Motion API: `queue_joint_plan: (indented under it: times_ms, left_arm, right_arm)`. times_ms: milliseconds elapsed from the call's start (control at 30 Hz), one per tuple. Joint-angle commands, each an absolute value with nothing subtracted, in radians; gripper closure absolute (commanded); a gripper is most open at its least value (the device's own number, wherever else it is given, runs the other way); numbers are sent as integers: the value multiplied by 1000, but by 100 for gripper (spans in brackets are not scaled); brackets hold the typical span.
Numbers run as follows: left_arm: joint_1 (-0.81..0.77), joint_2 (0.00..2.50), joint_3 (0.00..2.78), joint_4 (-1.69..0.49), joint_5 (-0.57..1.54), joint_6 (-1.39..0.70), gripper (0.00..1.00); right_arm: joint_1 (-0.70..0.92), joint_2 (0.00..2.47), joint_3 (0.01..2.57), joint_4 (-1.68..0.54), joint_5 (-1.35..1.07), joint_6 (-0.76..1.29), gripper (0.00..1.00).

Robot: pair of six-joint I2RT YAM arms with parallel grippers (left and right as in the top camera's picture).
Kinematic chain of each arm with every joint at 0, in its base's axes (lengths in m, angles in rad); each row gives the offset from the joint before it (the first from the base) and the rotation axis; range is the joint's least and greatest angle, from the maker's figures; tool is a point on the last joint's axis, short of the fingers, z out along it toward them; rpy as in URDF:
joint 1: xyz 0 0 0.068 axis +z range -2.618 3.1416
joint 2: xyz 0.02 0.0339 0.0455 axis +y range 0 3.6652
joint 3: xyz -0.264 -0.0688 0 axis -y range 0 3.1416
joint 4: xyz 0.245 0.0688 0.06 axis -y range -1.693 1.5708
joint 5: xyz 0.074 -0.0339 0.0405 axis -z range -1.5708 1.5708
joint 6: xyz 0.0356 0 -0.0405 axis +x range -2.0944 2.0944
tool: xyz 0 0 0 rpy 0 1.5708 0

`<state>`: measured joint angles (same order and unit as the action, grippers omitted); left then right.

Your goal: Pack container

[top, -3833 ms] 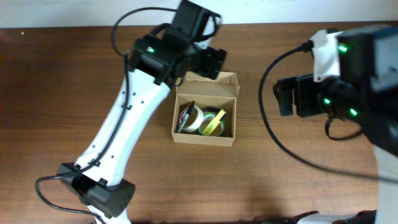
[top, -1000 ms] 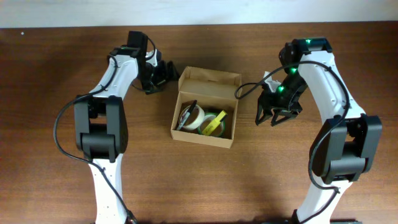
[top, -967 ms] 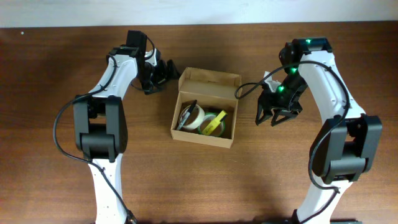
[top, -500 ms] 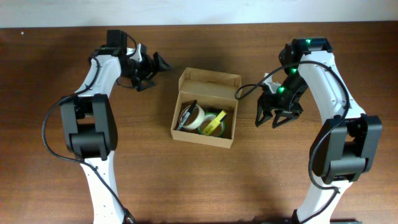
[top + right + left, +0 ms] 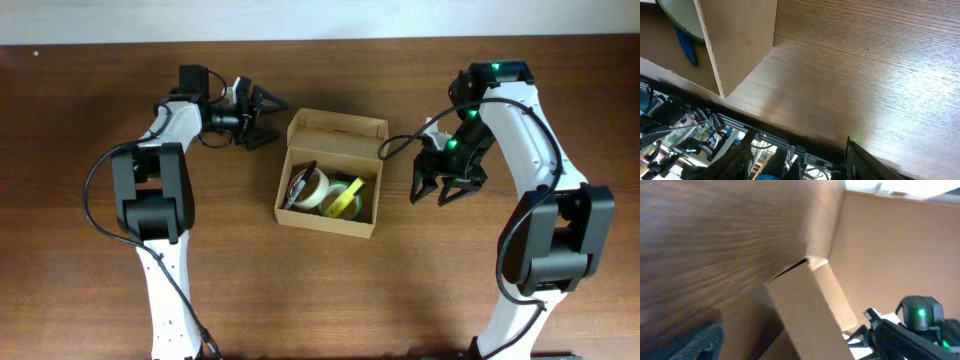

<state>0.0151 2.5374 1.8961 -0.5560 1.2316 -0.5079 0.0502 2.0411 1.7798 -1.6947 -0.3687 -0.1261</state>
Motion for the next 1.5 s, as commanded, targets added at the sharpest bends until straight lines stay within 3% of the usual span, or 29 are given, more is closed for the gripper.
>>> queue_joint_plan:
  times_ms: [0, 367, 1467]
  left_arm:
    - [-4, 2571, 1893, -480, 1354, -583, 2]
    - [-42, 2571, 1893, -209, 1475, -789, 3]
    - [-101, 2612, 1893, -281, 1440, -792, 6]
  right_arm:
    - [44, 2001, 1777, -1699, -382, -115, 40]
    - [44, 2001, 1777, -1699, -382, -115, 39]
    - [44, 2001, 1777, -1698, -382, -115, 39]
